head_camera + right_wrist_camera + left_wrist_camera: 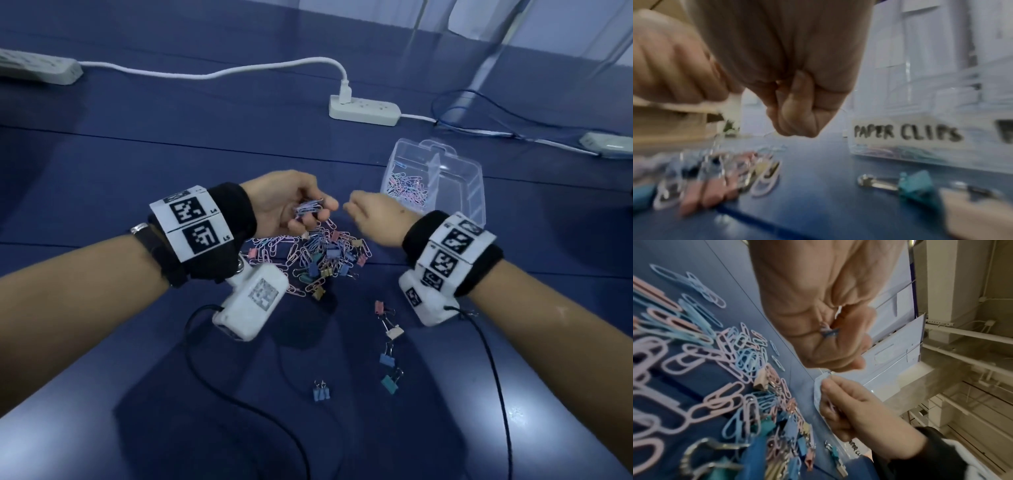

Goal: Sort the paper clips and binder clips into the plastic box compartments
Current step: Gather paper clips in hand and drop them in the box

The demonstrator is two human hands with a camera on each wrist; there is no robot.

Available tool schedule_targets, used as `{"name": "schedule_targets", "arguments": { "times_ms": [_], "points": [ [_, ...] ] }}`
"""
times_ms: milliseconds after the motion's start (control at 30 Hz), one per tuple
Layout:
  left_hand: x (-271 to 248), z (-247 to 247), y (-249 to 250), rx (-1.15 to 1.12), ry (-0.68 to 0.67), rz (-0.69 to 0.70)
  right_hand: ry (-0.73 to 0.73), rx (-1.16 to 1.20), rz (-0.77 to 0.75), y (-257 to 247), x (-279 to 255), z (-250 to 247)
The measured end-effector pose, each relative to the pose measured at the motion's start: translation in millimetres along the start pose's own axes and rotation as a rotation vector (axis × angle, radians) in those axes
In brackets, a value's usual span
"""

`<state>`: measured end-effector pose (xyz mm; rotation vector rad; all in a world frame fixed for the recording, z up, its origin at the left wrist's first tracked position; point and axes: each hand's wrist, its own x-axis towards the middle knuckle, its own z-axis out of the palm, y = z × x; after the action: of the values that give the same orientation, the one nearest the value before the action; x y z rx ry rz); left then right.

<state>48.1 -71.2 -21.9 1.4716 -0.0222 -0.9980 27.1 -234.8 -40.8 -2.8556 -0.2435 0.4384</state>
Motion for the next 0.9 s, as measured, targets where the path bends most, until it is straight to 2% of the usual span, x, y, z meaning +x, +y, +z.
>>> {"name": "schedule_targets", "arguments": {
  "times_ms": [133, 233, 333, 467, 600, 767, 900],
  "points": [
    [13, 3, 10, -0.144, 0.007, 0.005, 0.111, 0.223, 0.068, 31, -18, -18],
    [31, 10, 28, -0.28, 0.008, 0.038, 0.096, 0.324, 0.126, 48, -39, -35],
    [52, 29, 51, -0.318, -0.002, 0.08, 0.073, 0.372, 0.207, 65, -54, -47],
    [73, 63, 65, -0.315, -0.046, 0.085, 0.14, 0.298, 0.323, 80, -58, -59],
    [88, 81, 64, -0.228, -0.079, 0.096, 0.159, 0.393, 0.373, 87, -49, -65],
    [79, 75, 63, -0.228, -0.137, 0.131, 0.199, 0.648, 0.351, 90, -32, -66],
    [63, 53, 63, -0.071, -0.06, 0.188, 0.28, 0.721, 0.369, 89, -13, -64]
  ]
}}
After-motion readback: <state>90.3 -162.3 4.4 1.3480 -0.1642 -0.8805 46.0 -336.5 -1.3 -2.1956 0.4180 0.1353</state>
